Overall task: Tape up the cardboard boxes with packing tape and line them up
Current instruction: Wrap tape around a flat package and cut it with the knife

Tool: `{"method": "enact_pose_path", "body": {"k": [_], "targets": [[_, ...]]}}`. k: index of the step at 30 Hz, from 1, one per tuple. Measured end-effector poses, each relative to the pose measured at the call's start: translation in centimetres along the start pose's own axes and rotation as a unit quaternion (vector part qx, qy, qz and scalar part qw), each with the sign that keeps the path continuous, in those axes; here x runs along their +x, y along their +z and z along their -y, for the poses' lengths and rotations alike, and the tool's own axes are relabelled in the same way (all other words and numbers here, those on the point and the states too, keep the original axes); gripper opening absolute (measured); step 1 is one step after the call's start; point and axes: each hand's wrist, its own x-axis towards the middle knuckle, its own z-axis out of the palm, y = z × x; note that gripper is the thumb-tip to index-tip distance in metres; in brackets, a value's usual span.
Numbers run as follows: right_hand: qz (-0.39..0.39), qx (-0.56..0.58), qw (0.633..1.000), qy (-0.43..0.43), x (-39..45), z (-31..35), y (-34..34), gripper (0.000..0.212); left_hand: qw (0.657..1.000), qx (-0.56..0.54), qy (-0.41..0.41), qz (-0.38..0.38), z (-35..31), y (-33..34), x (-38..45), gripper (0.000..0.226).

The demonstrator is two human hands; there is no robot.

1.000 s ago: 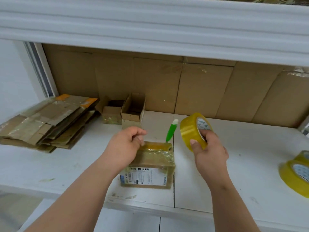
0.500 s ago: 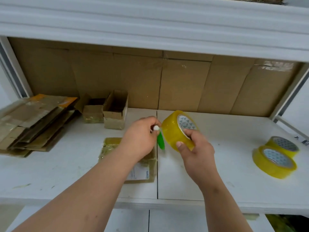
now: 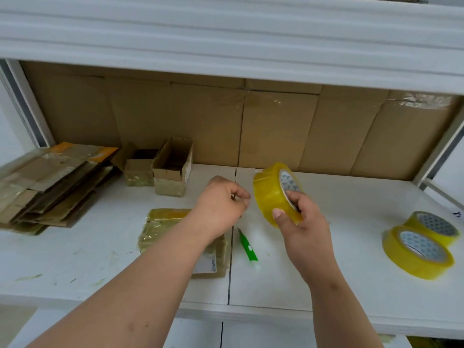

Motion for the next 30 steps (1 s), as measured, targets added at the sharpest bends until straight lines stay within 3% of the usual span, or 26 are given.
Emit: {"method": "enact_pose_path", "body": {"k": [3,7,10,13,20,24,30], "targets": [[0.026,-0.002,1.000,-0.016,0.2,-0.3,0.0,0.033,0.998,-0.052,0.013,-0.043,-0.3,-0.4,0.1,0.021],[0.054,0.000,0.998,-0.043,0.6,0.3,0.0,0.029,0.995,-0.032,0.057,-0.069,-0.2,-1.8,0.3,0.035],[0.076,0.011,0.994,-0.073,0.9,0.9,0.5,0.023,0.994,0.007,0.088,-0.060,0.0,-2.8,0.3,0.025],[0.097,0.013,0.989,-0.109,1.2,1.5,1.5,0.032,0.992,0.016,0.091,-0.090,0.1,-4.1,0.2,0.012],[0.141,0.003,0.979,-0.150,1.5,4.3,2.4,0.039,0.990,0.033,0.070,-0.117,0.7,-8.1,-0.6,0.012],[0.150,0.042,0.977,-0.144,2.0,6.4,2.2,0.027,0.991,-0.014,0.048,-0.122,1.0,-9.5,-1.1,0.012],[0.284,0.104,0.942,-0.149,0.9,8.0,2.3,0.042,0.987,-0.023,0.019,-0.160,0.1,-11.6,-1.5,0.011]]}}
